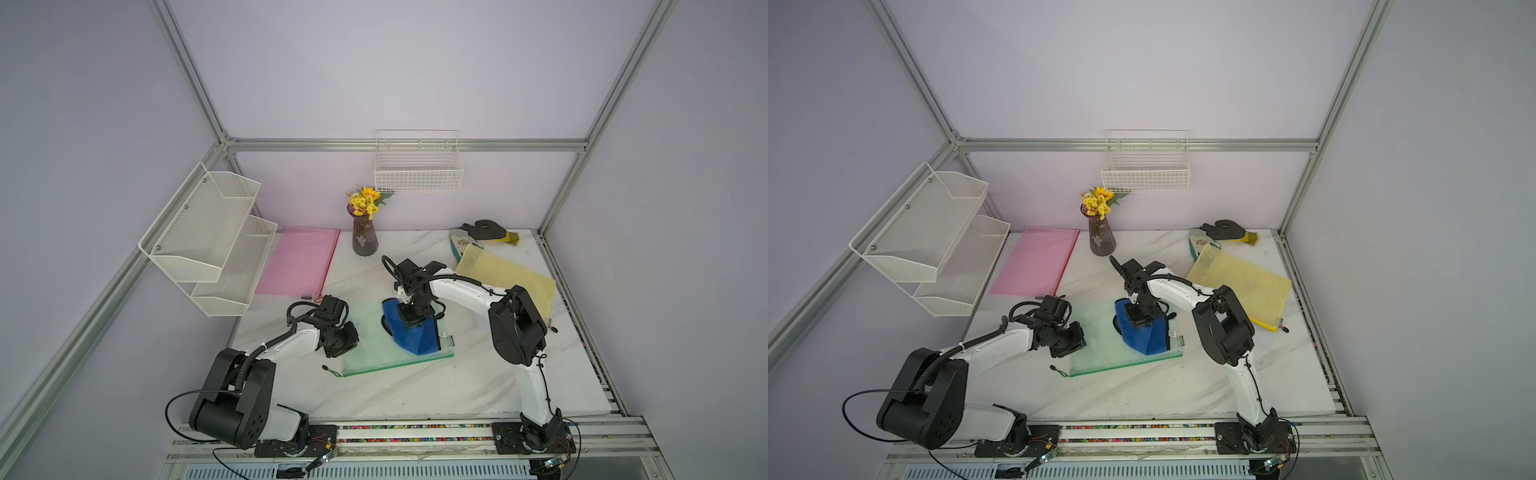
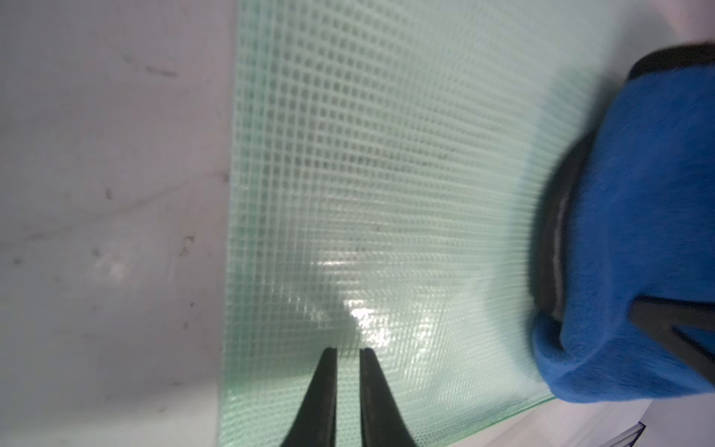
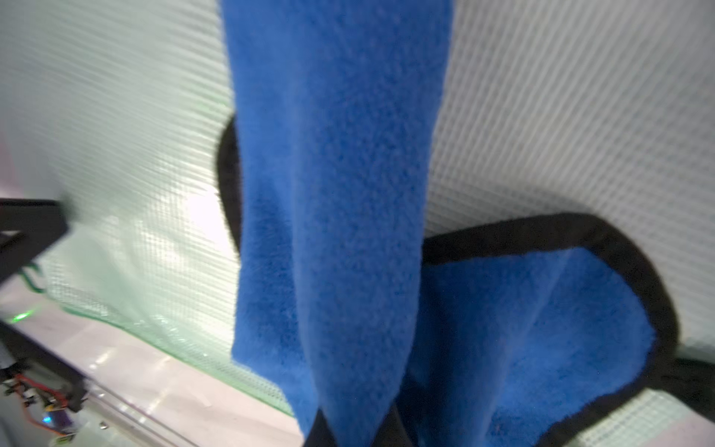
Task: Wipe the document bag
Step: Adjust the document bag at the center of the board, then wipe the dirt from the document bag.
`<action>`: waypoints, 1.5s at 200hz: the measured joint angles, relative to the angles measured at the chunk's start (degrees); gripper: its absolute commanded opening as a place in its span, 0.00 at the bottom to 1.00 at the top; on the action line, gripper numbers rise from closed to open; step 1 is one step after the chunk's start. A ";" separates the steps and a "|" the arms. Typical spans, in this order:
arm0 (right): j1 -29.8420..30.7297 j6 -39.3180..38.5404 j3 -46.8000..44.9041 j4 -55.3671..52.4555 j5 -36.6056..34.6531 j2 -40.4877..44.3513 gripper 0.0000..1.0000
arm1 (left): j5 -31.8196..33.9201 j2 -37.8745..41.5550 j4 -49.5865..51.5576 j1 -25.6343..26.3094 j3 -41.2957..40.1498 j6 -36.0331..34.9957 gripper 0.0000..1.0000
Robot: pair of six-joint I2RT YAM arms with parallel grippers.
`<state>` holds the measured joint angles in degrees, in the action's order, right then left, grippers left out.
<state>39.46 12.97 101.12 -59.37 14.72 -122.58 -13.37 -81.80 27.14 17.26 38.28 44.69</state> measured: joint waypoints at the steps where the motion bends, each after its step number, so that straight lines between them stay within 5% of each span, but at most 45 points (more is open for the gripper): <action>1: 0.00 0.07 0.52 0.02 0.28 -0.02 0.00 | -0.24 -0.15 0.04 0.00 0.00 0.00 0.10; 28: 0.44 2.43 13.07 -0.39 4.31 -3.15 0.00 | -0.85 -0.31 -0.24 -0.35 -0.17 -0.66 0.05; 62: 3.56 5.90 32.59 1.99 9.31 -17.49 0.00 | -1.27 -0.31 -0.74 -0.37 -0.33 -0.81 0.00; 101: 6.71 8.02 40.41 3.21 15.85 -31.21 0.00 | -1.70 -0.57 -0.81 -0.39 -0.37 -0.76 0.00; 117: 6.67 7.67 35.01 4.39 14.16 -28.00 0.00 | -2.01 -0.76 -1.01 -0.37 -0.24 -0.79 0.00; 154: 0.48 6.75 5.92 4.04 4.55 -8.35 0.00 | -3.08 -1.90 -1.64 -0.39 0.39 -0.48 0.00; 193: -7.15 2.03 -2.95 -2.89 -7.58 2.34 0.00 | -4.48 -3.21 -3.39 -0.44 0.87 0.74 0.00; 221: -1.68 -1.18 -1.84 -6.47 -4.94 5.11 0.00 | -6.14 -4.72 -5.66 -0.44 1.42 2.21 0.00; 256: 7.58 1.05 -0.11 -1.75 7.78 4.92 0.00 | -8.61 -7.26 -9.60 -0.81 2.34 5.49 0.00; 300: 7.76 7.17 -12.15 7.10 13.05 4.42 0.00 | -15.65 -12.00 -21.11 -4.20 1.84 13.68 0.00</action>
<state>47.22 20.14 88.97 -52.27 27.77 -118.17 -29.02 -93.80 6.02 13.06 40.12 58.37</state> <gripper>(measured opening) 0.063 0.049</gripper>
